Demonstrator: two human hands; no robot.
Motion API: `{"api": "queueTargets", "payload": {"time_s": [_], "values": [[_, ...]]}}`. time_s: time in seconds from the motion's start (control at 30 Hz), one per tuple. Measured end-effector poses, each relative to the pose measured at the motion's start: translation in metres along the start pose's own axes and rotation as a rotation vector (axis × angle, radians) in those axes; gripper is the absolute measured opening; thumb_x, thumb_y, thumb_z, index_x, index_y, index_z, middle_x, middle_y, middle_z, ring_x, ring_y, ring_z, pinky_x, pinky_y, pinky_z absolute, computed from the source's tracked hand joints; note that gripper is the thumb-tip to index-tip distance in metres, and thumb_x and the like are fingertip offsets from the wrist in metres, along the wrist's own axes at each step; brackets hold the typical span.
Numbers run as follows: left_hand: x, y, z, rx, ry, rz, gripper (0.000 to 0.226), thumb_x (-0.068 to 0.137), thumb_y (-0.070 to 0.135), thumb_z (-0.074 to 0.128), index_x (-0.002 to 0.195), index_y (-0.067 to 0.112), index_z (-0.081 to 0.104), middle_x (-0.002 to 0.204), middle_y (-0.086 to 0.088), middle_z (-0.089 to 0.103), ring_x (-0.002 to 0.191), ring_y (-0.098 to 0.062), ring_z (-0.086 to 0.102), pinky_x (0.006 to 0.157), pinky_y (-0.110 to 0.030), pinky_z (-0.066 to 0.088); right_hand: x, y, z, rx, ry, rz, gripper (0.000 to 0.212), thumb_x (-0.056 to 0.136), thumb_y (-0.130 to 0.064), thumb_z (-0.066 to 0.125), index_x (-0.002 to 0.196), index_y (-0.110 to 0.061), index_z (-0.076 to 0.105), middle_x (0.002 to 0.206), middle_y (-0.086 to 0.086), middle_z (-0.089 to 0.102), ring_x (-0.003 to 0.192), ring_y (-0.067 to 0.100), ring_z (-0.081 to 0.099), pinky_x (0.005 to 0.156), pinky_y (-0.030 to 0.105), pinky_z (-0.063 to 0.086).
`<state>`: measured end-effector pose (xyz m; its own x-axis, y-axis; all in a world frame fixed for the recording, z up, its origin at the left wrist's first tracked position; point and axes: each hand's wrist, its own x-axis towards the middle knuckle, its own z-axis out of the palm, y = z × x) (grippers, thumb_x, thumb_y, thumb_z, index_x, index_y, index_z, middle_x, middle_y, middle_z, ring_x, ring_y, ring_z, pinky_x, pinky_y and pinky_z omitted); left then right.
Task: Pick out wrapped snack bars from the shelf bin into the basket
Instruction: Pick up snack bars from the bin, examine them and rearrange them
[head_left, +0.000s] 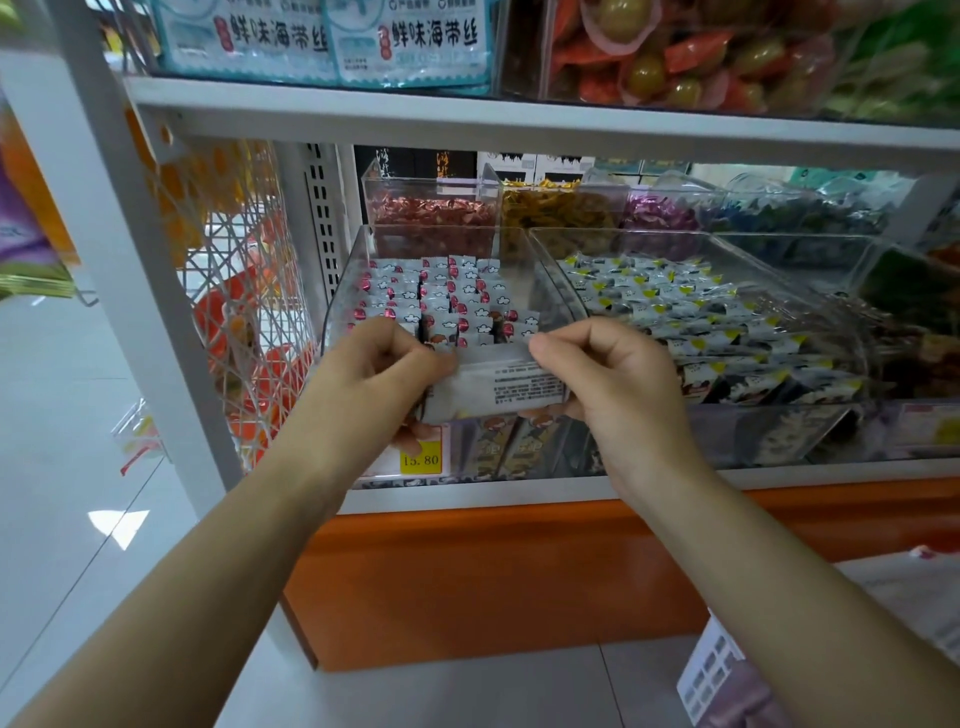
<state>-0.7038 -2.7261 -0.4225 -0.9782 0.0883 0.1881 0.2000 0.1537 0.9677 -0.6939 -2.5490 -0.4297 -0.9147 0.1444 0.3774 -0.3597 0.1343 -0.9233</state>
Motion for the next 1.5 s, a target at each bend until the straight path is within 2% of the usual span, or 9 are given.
{"api": "queueTargets", "payload": {"time_s": [0.2,0.37,0.53,0.67,0.77,0.83,0.93,1.27,1.5], "values": [[0.002,0.000,-0.004,-0.056,0.017,-0.036,0.024,0.080,0.028,0.067,0.071,0.010,0.055,0.065,-0.002,0.063,0.053,-0.016,0.064,0.047,-0.022,0.051,0.001,0.001,0.000,0.031,-0.028,0.022,0.024,0.086,-0.014,0.065,0.064,-0.022,0.065,0.075,0.005,0.066,0.076,0.022,0.066,0.068,0.041,0.057],[-0.003,-0.005,0.003,0.154,-0.024,0.089,0.043,0.072,0.048,0.061,0.104,0.019,0.057,0.090,0.002,0.066,0.065,-0.005,0.066,0.058,-0.019,0.053,0.003,0.005,0.000,0.187,0.032,0.084,0.012,0.088,-0.014,0.061,0.080,-0.010,0.068,0.083,0.011,0.064,0.073,0.015,0.068,0.060,0.025,0.056],[0.005,-0.008,0.002,0.166,0.117,0.098,0.020,0.094,0.030,0.051,0.082,0.017,0.061,0.052,0.003,0.062,0.043,-0.003,0.055,0.044,-0.014,0.046,0.007,0.008,-0.005,0.224,-0.260,0.128,0.037,0.080,-0.008,0.066,0.115,-0.017,0.062,0.096,0.022,0.059,0.088,0.024,0.070,0.080,0.032,0.057],[0.019,0.001,0.005,0.286,0.145,0.159,0.035,0.097,0.037,0.041,0.080,0.013,0.060,0.050,0.002,0.060,0.036,-0.002,0.048,0.039,-0.019,0.040,0.019,-0.001,-0.008,0.185,-0.189,0.096,0.024,0.084,-0.008,0.063,0.107,-0.014,0.063,0.080,0.008,0.071,0.068,0.023,0.071,0.059,0.028,0.059],[0.056,0.007,0.006,0.459,0.204,0.259,0.032,0.099,0.034,0.038,0.109,0.012,0.060,0.082,-0.003,0.067,0.060,-0.007,0.059,0.051,-0.025,0.048,0.048,-0.011,-0.013,0.115,0.022,0.025,0.021,0.085,-0.007,0.064,0.104,-0.010,0.057,0.083,0.009,0.069,0.060,0.018,0.069,0.055,0.025,0.057],[0.091,0.005,0.007,0.777,0.161,0.307,0.036,0.098,0.027,0.041,0.129,0.011,0.052,0.113,-0.014,0.063,0.098,-0.022,0.061,0.084,-0.035,0.050,0.069,-0.014,-0.014,0.066,0.101,0.013,0.023,0.084,-0.005,0.065,0.104,-0.008,0.053,0.088,0.011,0.065,0.059,0.016,0.067,0.056,0.025,0.058],[0.139,-0.004,0.008,1.216,-0.060,0.188,0.048,0.098,0.038,0.035,0.140,0.016,0.039,0.146,-0.013,0.039,0.135,-0.030,0.032,0.110,-0.052,0.025,0.095,-0.010,-0.012,-0.022,0.090,0.022,0.022,0.085,-0.005,0.065,0.103,-0.006,0.052,0.090,0.007,0.062,0.062,0.017,0.066,0.058,0.025,0.058],[0.180,-0.035,0.020,1.417,-0.355,0.020,0.069,0.094,0.055,0.005,0.148,0.014,0.019,0.157,-0.013,0.009,0.145,-0.026,0.000,0.112,-0.055,0.004,0.148,0.013,0.003,-0.101,0.027,0.021,0.022,0.090,-0.007,0.059,0.110,-0.006,0.052,0.086,-0.002,0.057,0.061,0.014,0.061,0.062,0.025,0.057],[0.168,-0.040,0.012,1.382,-0.286,-0.021,0.078,0.086,0.070,0.010,0.147,0.023,0.024,0.150,-0.010,0.020,0.141,-0.031,0.012,0.112,-0.059,0.008,0.178,0.016,0.034,-0.370,-0.033,-0.129,0.023,0.090,-0.013,0.059,0.109,-0.002,0.052,0.099,0.011,0.060,0.077,0.021,0.064,0.066,0.029,0.058]]}}
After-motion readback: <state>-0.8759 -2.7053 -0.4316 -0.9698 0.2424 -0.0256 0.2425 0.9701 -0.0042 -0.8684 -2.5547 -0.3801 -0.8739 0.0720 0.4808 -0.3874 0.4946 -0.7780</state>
